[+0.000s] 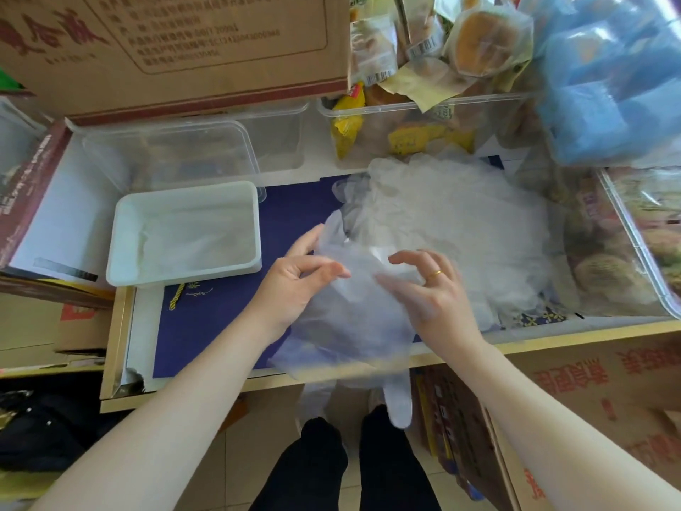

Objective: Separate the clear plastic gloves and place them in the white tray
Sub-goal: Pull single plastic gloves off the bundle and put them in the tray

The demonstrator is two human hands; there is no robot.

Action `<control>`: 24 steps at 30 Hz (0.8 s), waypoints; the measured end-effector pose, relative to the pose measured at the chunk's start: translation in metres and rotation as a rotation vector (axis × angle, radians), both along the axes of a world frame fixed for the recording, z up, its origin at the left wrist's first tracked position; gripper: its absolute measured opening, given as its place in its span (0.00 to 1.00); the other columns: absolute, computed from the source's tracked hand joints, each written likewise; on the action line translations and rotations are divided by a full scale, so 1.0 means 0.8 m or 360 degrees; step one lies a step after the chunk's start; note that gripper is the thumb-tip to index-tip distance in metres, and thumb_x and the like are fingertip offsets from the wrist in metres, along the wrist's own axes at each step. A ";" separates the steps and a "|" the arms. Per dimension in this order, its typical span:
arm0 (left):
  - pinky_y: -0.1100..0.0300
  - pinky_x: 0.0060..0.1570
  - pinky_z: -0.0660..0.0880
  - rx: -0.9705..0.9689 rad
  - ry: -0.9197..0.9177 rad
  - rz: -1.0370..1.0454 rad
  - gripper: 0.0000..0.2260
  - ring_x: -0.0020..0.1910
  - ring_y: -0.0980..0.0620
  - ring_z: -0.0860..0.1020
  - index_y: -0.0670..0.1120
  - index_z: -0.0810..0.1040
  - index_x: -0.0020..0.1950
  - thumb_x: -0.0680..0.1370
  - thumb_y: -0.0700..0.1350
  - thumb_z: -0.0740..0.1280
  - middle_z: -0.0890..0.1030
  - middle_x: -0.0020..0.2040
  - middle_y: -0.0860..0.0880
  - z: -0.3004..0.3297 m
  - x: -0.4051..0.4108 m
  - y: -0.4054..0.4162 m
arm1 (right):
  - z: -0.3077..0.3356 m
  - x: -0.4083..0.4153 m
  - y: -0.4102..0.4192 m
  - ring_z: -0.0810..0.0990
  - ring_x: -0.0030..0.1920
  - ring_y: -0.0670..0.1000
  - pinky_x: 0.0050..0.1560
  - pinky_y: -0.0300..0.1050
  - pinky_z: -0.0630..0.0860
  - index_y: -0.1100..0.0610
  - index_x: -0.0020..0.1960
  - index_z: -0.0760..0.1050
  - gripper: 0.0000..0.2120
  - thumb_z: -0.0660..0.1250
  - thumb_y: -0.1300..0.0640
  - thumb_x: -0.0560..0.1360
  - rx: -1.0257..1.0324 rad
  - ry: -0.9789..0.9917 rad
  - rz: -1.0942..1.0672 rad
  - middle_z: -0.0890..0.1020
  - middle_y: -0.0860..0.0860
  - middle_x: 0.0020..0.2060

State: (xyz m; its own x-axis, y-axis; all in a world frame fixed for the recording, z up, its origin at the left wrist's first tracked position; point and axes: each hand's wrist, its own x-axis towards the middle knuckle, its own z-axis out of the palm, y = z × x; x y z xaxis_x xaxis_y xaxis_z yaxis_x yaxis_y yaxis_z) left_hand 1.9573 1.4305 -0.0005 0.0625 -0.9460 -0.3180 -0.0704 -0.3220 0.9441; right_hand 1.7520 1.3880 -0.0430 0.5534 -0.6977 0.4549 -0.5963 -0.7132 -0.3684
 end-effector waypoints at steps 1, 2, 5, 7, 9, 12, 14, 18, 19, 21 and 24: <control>0.73 0.59 0.65 0.0035 0.0076 -0.0010 0.05 0.58 0.73 0.69 0.51 0.84 0.39 0.71 0.47 0.68 0.74 0.61 0.62 -0.003 -0.001 0.001 | -0.002 0.002 0.003 0.69 0.57 0.55 0.53 0.44 0.64 0.50 0.50 0.82 0.11 0.64 0.58 0.73 0.0055 -0.0010 0.0014 0.72 0.51 0.56; 0.69 0.57 0.67 0.0057 0.0085 -0.0007 0.05 0.56 0.69 0.74 0.51 0.84 0.39 0.71 0.48 0.68 0.79 0.55 0.61 -0.007 -0.003 0.003 | -0.003 0.004 0.005 0.68 0.59 0.54 0.55 0.43 0.64 0.50 0.50 0.83 0.11 0.64 0.58 0.73 0.0112 -0.0013 0.0052 0.73 0.51 0.58; 0.71 0.49 0.69 0.0006 -0.0011 0.0039 0.05 0.45 0.65 0.79 0.49 0.83 0.40 0.74 0.46 0.67 0.84 0.41 0.60 -0.009 -0.005 0.007 | 0.008 0.006 0.006 0.64 0.69 0.52 0.67 0.42 0.62 0.50 0.55 0.80 0.12 0.63 0.55 0.74 0.0585 -0.0269 0.0064 0.69 0.53 0.66; 0.75 0.48 0.69 -0.0075 0.0008 0.0099 0.06 0.45 0.65 0.79 0.49 0.82 0.41 0.73 0.46 0.66 0.83 0.40 0.61 -0.004 -0.003 0.009 | 0.033 0.007 0.001 0.64 0.70 0.48 0.69 0.44 0.63 0.46 0.63 0.71 0.18 0.62 0.50 0.74 0.1416 -0.0780 -0.0164 0.66 0.49 0.70; 0.75 0.49 0.70 -0.0148 0.0047 0.0149 0.06 0.47 0.64 0.79 0.49 0.82 0.41 0.72 0.48 0.66 0.84 0.41 0.61 0.003 0.002 0.008 | 0.048 0.006 -0.014 0.70 0.67 0.50 0.68 0.51 0.65 0.48 0.69 0.65 0.23 0.60 0.42 0.76 0.2233 -0.1177 -0.0507 0.70 0.49 0.69; 0.73 0.51 0.70 -0.0223 0.0070 0.0174 0.07 0.49 0.62 0.80 0.48 0.82 0.42 0.71 0.48 0.66 0.84 0.42 0.59 0.011 0.010 0.005 | 0.059 0.008 -0.032 0.80 0.49 0.49 0.54 0.43 0.75 0.58 0.61 0.73 0.21 0.60 0.44 0.77 0.2469 -0.0917 -0.0539 0.81 0.52 0.51; 0.71 0.52 0.71 -0.0252 0.0076 0.0181 0.06 0.49 0.60 0.80 0.48 0.82 0.42 0.71 0.47 0.66 0.84 0.42 0.58 0.016 0.014 0.004 | 0.065 0.014 -0.039 0.80 0.43 0.51 0.47 0.43 0.74 0.62 0.55 0.77 0.17 0.64 0.49 0.76 0.2494 -0.0859 -0.0469 0.81 0.55 0.45; 0.68 0.52 0.73 -0.0289 0.0173 0.0229 0.05 0.49 0.58 0.81 0.53 0.84 0.38 0.68 0.51 0.69 0.85 0.41 0.56 0.024 0.028 0.005 | 0.070 0.027 -0.045 0.78 0.46 0.52 0.46 0.47 0.75 0.56 0.54 0.79 0.14 0.65 0.48 0.75 0.2577 -0.0725 -0.0429 0.80 0.54 0.48; 0.67 0.53 0.73 -0.0311 0.0224 0.0214 0.06 0.49 0.58 0.81 0.55 0.85 0.38 0.67 0.54 0.69 0.85 0.42 0.57 0.027 0.033 0.006 | 0.068 0.031 -0.043 0.79 0.46 0.52 0.48 0.47 0.75 0.55 0.55 0.78 0.12 0.64 0.50 0.76 0.2629 -0.0722 -0.0381 0.80 0.53 0.48; 0.66 0.55 0.73 -0.0378 0.0272 0.0108 0.08 0.51 0.57 0.81 0.58 0.85 0.39 0.66 0.58 0.70 0.85 0.45 0.57 0.033 0.042 0.009 | 0.069 0.038 -0.035 0.79 0.50 0.52 0.53 0.46 0.75 0.55 0.60 0.76 0.14 0.64 0.51 0.76 0.2720 -0.0707 -0.0155 0.80 0.53 0.51; 0.66 0.55 0.72 -0.0427 0.0322 -0.0121 0.08 0.56 0.55 0.80 0.57 0.85 0.43 0.67 0.56 0.70 0.84 0.49 0.56 0.047 0.050 0.015 | 0.072 0.044 -0.029 0.78 0.57 0.51 0.56 0.44 0.74 0.54 0.62 0.75 0.18 0.65 0.52 0.73 0.2709 -0.0787 0.0243 0.79 0.52 0.58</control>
State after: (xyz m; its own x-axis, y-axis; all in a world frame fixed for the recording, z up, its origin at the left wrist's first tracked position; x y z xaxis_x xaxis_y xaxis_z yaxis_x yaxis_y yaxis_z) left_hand 1.9975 1.4421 0.0368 -0.0503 -0.9972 -0.0562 0.1127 -0.0616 0.9917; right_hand 1.7875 1.3648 0.0145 0.7009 -0.4909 -0.5174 -0.1827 0.5777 -0.7955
